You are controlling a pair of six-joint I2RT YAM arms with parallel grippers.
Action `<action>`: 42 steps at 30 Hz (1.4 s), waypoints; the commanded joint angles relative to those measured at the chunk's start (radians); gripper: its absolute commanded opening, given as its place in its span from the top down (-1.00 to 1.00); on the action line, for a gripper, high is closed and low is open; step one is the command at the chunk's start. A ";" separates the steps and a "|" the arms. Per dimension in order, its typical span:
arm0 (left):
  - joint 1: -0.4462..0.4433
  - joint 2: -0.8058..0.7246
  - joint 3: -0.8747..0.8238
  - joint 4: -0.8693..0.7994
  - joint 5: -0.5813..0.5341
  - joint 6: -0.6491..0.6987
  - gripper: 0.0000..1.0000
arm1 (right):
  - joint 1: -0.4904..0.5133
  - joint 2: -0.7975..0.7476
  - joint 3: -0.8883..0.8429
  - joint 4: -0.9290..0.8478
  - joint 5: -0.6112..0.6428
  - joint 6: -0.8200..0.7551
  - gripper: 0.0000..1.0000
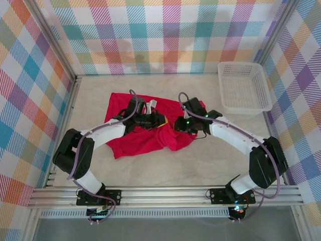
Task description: Fold the inside-out t-shirt
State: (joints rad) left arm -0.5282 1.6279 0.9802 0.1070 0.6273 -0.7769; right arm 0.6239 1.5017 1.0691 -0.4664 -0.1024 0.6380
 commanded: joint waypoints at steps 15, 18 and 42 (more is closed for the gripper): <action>-0.003 -0.055 -0.018 -0.085 -0.020 0.056 1.00 | 0.002 0.361 0.219 0.132 0.003 0.076 -0.01; -0.001 -0.064 -0.021 -0.093 -0.018 0.062 1.00 | 0.001 0.390 0.230 0.132 0.044 0.090 -0.02; 0.092 -0.003 0.027 -0.107 0.023 0.077 1.00 | -0.009 -0.025 0.200 -0.063 -0.189 -0.061 1.00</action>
State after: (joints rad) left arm -0.4541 1.6043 0.9794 0.0029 0.6231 -0.7200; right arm 0.6212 1.5242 1.2900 -0.4976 -0.1997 0.6117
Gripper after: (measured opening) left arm 0.061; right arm 0.064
